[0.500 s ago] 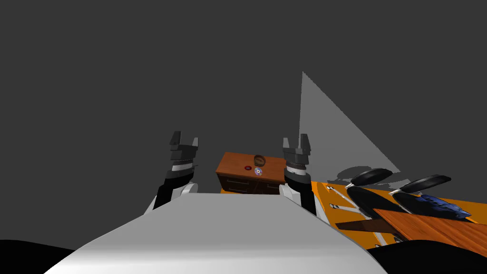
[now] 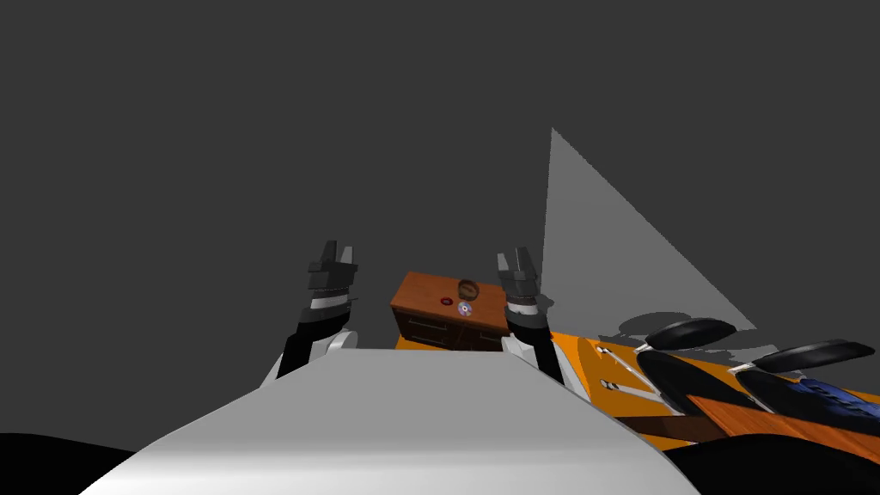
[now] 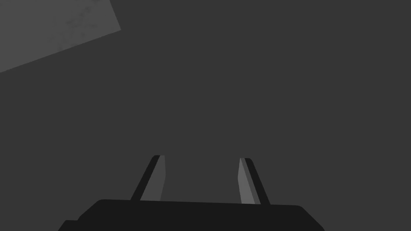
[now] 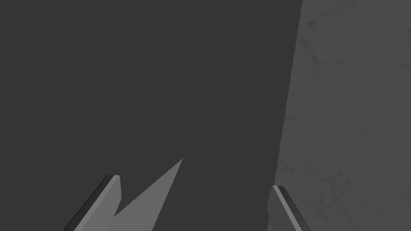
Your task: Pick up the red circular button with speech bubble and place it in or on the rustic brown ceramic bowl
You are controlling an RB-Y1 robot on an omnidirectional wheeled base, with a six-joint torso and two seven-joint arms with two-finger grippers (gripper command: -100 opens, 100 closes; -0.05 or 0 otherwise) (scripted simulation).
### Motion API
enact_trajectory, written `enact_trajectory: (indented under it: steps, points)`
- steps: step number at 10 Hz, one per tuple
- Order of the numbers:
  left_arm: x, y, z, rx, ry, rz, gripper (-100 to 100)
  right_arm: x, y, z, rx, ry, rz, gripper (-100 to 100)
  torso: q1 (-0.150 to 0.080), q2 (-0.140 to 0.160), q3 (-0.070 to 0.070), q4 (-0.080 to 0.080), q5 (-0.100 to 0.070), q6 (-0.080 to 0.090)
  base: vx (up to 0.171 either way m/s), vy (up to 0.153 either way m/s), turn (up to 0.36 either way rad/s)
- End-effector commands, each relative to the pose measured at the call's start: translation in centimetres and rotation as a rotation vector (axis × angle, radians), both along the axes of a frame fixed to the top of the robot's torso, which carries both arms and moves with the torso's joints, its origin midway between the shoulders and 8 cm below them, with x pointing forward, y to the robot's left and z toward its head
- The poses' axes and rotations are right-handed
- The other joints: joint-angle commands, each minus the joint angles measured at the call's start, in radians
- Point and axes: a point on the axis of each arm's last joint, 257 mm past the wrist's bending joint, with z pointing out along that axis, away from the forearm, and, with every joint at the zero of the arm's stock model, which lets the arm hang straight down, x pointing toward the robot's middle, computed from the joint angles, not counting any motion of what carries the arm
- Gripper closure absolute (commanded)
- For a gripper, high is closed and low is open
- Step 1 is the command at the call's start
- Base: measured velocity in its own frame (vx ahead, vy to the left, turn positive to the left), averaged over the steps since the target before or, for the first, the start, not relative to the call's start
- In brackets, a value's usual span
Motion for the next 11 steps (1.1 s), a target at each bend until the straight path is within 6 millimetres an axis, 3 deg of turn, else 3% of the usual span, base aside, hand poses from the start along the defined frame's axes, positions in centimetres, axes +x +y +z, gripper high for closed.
enact_trajectory:
  steps: [1,2,3,6,7,9,10,11]
  points:
    - [0.0,0.0,0.0,0.000,0.000,0.000,0,0.8,1.1,-1.9,-0.030,0.039,0.031,-100,0.000,0.000,0.000,0.000,0.000,0.000,-0.040,-0.128,0.151]
    - [0.0,0.0,0.0,0.000,0.000,0.000,0,1.3,1.9,-3.1,-0.050,0.066,0.052,-100,-0.001,-0.001,0.000,0.000,0.000,0.000,-0.055,-0.139,0.202]
    - [0.0,0.0,0.0,0.000,0.000,0.000,0,1.3,1.9,-3.1,-0.050,0.066,0.052,-100,-0.002,0.000,0.000,0.000,0.000,0.000,-0.040,-0.100,0.070]
    - [0.0,0.0,0.0,0.000,0.000,0.000,0,2.8,4.7,-7.8,-0.121,0.162,0.119,-100,0.000,-0.002,-0.001,0.000,0.000,0.000,-0.056,-0.115,0.199]
    - [0.0,0.0,0.0,0.000,0.000,0.000,0,2.8,4.7,-7.8,-0.121,0.162,0.119,-100,-0.002,0.001,0.000,0.000,0.000,0.000,-0.067,-0.117,0.090]
    - [0.0,0.0,0.0,0.000,0.000,0.000,0,3.3,6.8,-11.0,-0.180,0.221,0.169,-100,0.001,-0.001,-0.001,0.000,0.000,0.000,-0.045,-0.101,0.244]
    - [0.0,0.0,0.0,0.000,0.000,0.000,0,3.5,6.7,-11.7,-0.181,0.237,0.166,-100,0.001,-0.002,-0.001,0.000,0.000,0.000,-0.034,-0.094,0.104]
    - [0.0,0.0,0.0,0.000,0.000,0.000,0,3.8,7.7,-13.7,-0.216,0.273,0.190,-100,0.001,-0.003,-0.002,-0.001,0.000,0.001,-0.046,-0.096,0.189]
